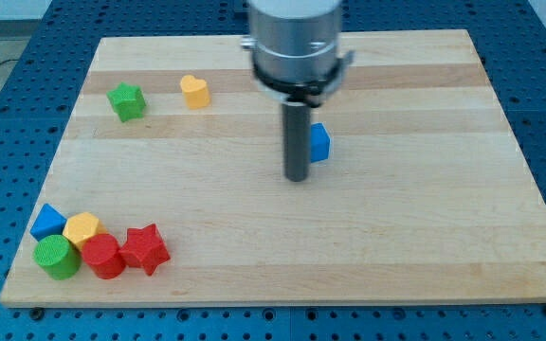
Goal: Drag blue cube towards bottom left group of blocks
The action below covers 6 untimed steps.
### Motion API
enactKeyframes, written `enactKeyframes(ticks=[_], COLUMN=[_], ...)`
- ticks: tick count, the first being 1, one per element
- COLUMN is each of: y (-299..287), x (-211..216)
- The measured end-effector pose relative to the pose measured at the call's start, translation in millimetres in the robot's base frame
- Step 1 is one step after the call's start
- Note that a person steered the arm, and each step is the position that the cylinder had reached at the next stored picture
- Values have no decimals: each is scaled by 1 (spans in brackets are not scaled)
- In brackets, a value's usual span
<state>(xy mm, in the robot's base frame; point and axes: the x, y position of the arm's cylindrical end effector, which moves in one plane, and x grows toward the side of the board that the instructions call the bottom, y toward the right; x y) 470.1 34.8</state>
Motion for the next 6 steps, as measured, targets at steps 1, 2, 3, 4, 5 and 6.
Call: enactKeyframes(ticks=[1, 2, 3, 4, 5, 6], y=[75, 91, 43, -38, -108, -102], x=[-14, -51, -50, -21, -8, -10])
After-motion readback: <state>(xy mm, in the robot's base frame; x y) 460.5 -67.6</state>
